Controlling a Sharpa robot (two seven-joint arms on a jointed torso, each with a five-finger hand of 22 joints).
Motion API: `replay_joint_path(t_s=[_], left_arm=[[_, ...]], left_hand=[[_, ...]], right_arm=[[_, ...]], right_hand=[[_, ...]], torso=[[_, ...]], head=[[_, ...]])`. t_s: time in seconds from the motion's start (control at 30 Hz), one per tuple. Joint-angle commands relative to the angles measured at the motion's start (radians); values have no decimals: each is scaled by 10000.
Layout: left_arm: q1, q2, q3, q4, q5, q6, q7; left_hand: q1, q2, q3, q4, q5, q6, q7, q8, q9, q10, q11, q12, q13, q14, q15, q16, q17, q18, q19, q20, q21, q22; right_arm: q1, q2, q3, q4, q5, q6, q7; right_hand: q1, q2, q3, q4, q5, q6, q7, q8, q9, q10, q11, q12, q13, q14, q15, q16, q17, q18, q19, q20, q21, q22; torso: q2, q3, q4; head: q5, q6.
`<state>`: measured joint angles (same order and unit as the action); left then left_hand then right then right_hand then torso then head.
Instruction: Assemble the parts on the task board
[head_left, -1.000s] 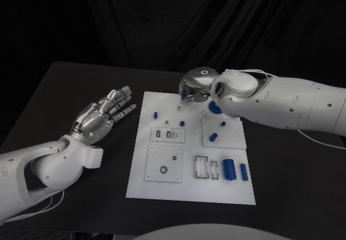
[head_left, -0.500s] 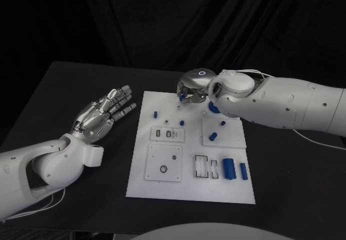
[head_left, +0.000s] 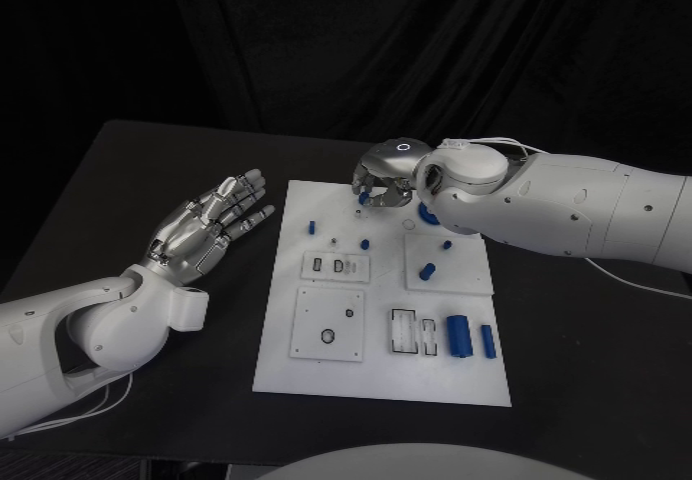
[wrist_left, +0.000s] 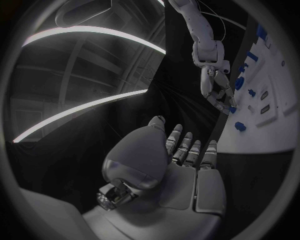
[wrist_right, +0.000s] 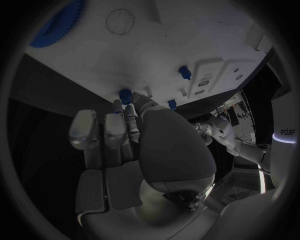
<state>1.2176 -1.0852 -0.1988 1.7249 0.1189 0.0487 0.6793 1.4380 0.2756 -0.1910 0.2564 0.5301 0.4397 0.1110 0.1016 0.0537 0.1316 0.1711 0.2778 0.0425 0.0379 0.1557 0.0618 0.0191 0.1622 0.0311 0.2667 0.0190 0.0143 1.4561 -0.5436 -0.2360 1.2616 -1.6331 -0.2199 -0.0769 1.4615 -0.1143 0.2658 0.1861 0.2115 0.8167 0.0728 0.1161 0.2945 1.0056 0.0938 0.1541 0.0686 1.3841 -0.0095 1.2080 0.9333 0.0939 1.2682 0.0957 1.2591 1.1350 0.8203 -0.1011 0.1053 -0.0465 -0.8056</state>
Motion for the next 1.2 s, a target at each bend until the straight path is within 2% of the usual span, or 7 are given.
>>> replay_joint_path(t_s=[0.03,0.17,0.43,0.73,0.97,1.13,1.2], left_arm=[[19,16,3,44,-35,162,631],[18,-8,0,37,-35,161,625],[18,-128,-10,57,-35,163,616],[17,-265,-18,127,-35,85,613],[17,-285,-23,123,-35,43,603],[17,-271,-32,114,-35,42,596],[17,-262,-35,112,-35,47,591]], left_hand=[[88,-12,51,-1,43,-59,66,-42,-5,-5,56,30,1,24,79,42,11,171,20,77,43,9],[88,-12,51,-1,43,-59,66,-42,-5,-5,56,30,1,24,79,42,11,171,20,77,43,9],[97,-18,55,-12,56,-50,72,-40,-4,-8,60,30,1,22,83,40,10,171,18,82,41,8],[106,-23,61,-25,73,-15,80,-32,1,1,65,52,5,30,88,55,13,171,27,88,48,12],[116,-22,71,-36,91,12,87,-22,6,14,74,75,9,39,95,71,17,172,39,96,56,17],[125,-13,84,-44,106,10,94,-21,7,17,82,78,9,43,101,77,18,173,39,104,56,16],[138,5,104,-53,119,17,97,-18,8,21,89,88,10,50,107,90,21,174,46,110,61,19]], right_arm=[[-31,1,4,-56,-2,608,-519],[-34,-50,4,-91,-1,267,-494],[67,-620,37,315,-1,-1377,94],[821,-2449,50,2054,384,-1435,284],[1063,-3820,-31,3121,948,-1102,53],[1017,-4287,-87,3234,1114,-1043,79],[935,-4419,-96,3253,1110,-978,-77]], right_hand=[[-114,-33,-163,-44,-255,-696,-110,-407,-191,-605,97,-230,10,-292,60,-311,-425,198,-348,66,-373,-388],[-191,70,-572,-245,-383,-2536,-514,-574,-868,-1746,152,-355,144,-796,139,-668,-943,320,-863,178,-985,-875],[-162,143,-734,-299,-366,-2521,-641,-513,-960,-1974,53,-160,239,-721,87,-521,-765,298,-714,148,-910,-684],[160,443,-371,-103,203,-102,90,207,-767,241,-272,1527,789,-884,-174,-1551,-2001,369,-748,-90,-1463,-970],[94,336,-336,149,98,395,182,10,-1008,357,-657,3990,2594,-1416,-302,-3525,-3831,602,-1467,-203,-3125,-2191],[-97,250,-532,344,63,732,184,-142,-1149,-423,-768,8453,6626,-588,-239,-73,1034,488,-1312,-174,-2855,-1425],[-171,159,-653,376,15,790,166,-181,-1172,1012,-773,10594,9329,45,-178,1309,2991,405,-1107,-171,-2379,-839]], torso=[[0,1,-5],[0,1,-4],[-4,2,-3],[-6,4,-5],[-2,1,-11],[-6,-5,-14],[-8,-6,-15]], head=[[11,10],[2,21],[79,43],[69,-83],[-26,-99],[-83,-181],[-84,-193]])
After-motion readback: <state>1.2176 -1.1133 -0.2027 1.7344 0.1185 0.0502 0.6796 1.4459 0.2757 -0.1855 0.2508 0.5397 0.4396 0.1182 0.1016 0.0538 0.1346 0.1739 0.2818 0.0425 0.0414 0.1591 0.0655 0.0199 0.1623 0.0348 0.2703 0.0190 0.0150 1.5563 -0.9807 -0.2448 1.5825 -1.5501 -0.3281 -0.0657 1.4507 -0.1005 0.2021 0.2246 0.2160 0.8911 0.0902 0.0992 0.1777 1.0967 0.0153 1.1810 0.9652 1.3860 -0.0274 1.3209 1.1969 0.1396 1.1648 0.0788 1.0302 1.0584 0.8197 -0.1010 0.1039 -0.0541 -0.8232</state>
